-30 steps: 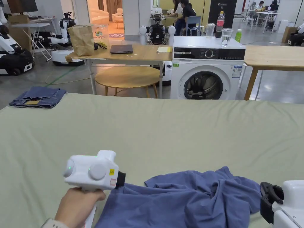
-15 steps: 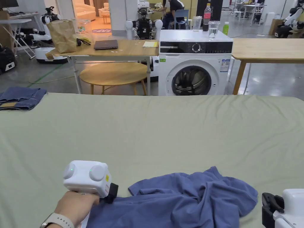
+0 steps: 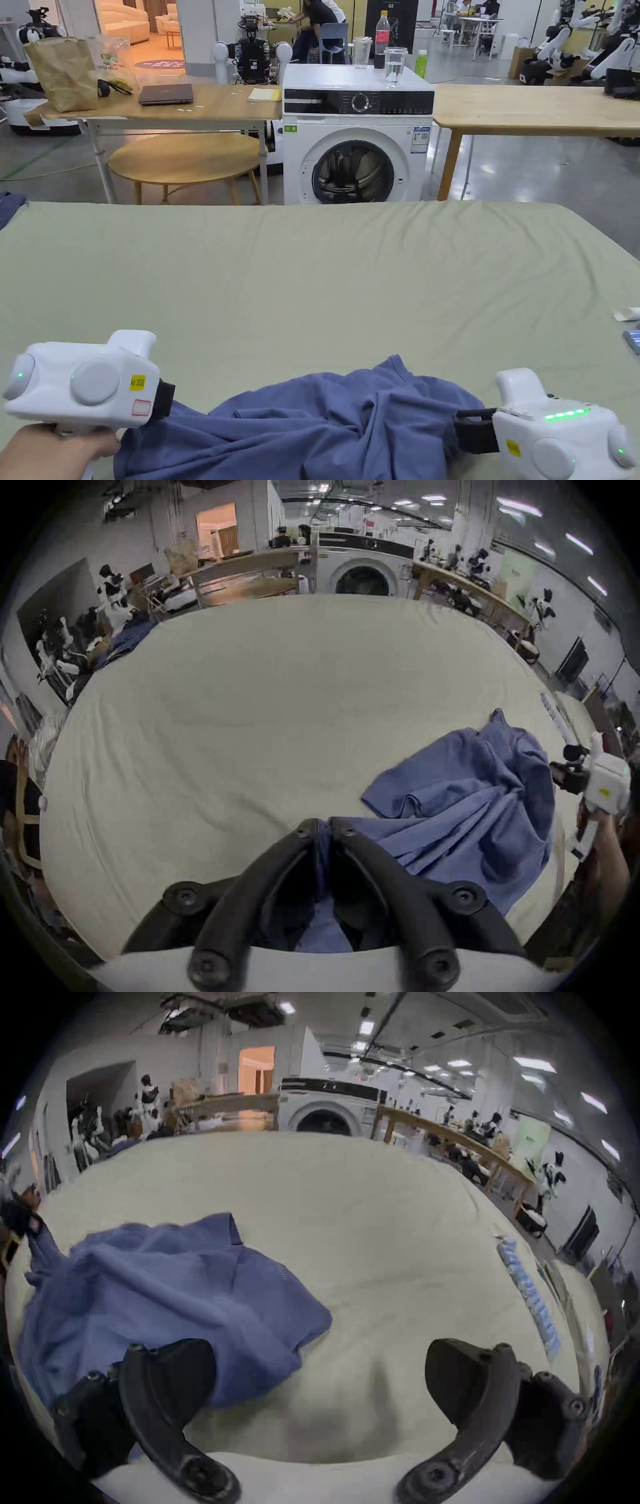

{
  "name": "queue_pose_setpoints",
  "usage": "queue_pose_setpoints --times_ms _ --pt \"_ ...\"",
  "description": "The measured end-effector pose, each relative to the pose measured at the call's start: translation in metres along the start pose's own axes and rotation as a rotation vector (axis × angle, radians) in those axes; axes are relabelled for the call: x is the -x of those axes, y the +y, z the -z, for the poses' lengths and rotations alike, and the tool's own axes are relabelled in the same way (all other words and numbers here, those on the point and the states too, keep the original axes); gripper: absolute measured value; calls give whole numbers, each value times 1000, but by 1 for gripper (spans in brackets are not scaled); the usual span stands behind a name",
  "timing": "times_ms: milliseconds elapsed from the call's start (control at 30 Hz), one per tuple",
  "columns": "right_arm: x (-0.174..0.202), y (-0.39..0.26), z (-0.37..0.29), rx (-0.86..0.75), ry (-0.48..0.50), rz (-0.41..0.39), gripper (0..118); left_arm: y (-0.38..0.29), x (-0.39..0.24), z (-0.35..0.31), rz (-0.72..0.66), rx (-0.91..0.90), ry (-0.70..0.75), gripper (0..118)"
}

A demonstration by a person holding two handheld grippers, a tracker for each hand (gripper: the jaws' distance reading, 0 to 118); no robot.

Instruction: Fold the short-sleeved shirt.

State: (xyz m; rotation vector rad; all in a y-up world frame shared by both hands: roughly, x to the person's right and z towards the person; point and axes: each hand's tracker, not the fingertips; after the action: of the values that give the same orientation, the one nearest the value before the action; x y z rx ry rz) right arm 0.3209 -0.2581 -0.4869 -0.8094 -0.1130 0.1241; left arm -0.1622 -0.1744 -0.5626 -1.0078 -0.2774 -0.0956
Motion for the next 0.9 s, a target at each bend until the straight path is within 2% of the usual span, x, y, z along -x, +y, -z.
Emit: queue_pose_setpoints --times_ms 167,200,233,267,300,333,367,400,467,533,667,800,900 --pt "10 9 36 69 75 -74 118 -1 3 6 2 5 1 1" --pt "13 8 38 88 107 -90 114 -1 4 7 3 6 3 1" --pt "16 4 33 71 128 -90 100 -2 5 8 3 5 7 1" --pt "17 3 27 47 174 -71 79 -3 5 9 4 5 10 1" --pt "20 2 20 8 169 -68 60 -4 6 10 4 4 14 1" --pt "21 2 15 0 192 -72 26 -4 7 11 5 3 19 1" --pt "24 -1 9 7 197 -71 5 -5 8 13 7 4 23 1" --pt "26 0 5 12 188 -67 5 -6 7 12 9 0 31 1" --pt "21 5 -3 57 247 0 5 -8 11 8 0 -11 40 1" --pt "18 11 -22 1 183 -19 5 -10 14 -5 7 -37 57 1" --pt "3 45 -82 -94 143 37 5 -6 28 -55 26 -157 137 1" --pt "-4 83 -142 -188 129 38 5 5 43 -107 41 -258 212 1" --pt "-3 110 -181 -286 95 4 5 16 54 -142 39 -335 264 1"
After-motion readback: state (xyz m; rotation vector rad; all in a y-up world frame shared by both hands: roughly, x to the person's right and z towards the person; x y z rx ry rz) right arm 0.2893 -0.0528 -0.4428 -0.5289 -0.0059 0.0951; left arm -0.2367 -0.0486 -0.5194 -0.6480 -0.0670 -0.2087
